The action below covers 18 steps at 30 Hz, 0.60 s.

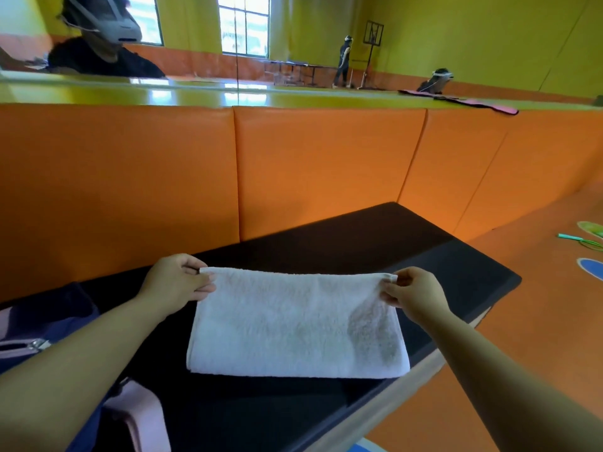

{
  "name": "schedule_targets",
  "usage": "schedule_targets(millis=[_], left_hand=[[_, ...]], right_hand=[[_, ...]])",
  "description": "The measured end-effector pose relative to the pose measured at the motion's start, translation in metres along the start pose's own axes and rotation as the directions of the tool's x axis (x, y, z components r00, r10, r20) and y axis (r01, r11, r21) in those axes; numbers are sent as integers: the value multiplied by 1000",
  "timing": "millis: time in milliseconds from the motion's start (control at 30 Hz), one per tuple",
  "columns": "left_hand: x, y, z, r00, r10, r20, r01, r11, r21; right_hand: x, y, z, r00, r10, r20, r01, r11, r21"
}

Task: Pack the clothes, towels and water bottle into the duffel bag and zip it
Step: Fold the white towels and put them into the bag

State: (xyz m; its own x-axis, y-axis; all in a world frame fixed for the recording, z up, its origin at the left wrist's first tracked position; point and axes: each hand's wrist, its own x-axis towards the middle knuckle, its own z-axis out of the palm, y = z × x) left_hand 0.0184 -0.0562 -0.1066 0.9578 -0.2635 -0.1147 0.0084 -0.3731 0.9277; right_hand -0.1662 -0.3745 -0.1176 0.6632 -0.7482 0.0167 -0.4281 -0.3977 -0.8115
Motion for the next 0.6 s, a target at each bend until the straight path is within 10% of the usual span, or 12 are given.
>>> schedule_targets(millis=[300,433,600], left_hand=[[31,-33,30,993,118,8,-114,939,325],[27,-40,40,886,393,245,-462,722,515],[23,-45,49,787,198,584,-612,364,702]], right_hand=[[21,25,27,994,52,92,-28,968,-249],[-15,17,33,934,-307,184,357,777,-519],[-58,-3,44,798,-267,540,542,709,-452]])
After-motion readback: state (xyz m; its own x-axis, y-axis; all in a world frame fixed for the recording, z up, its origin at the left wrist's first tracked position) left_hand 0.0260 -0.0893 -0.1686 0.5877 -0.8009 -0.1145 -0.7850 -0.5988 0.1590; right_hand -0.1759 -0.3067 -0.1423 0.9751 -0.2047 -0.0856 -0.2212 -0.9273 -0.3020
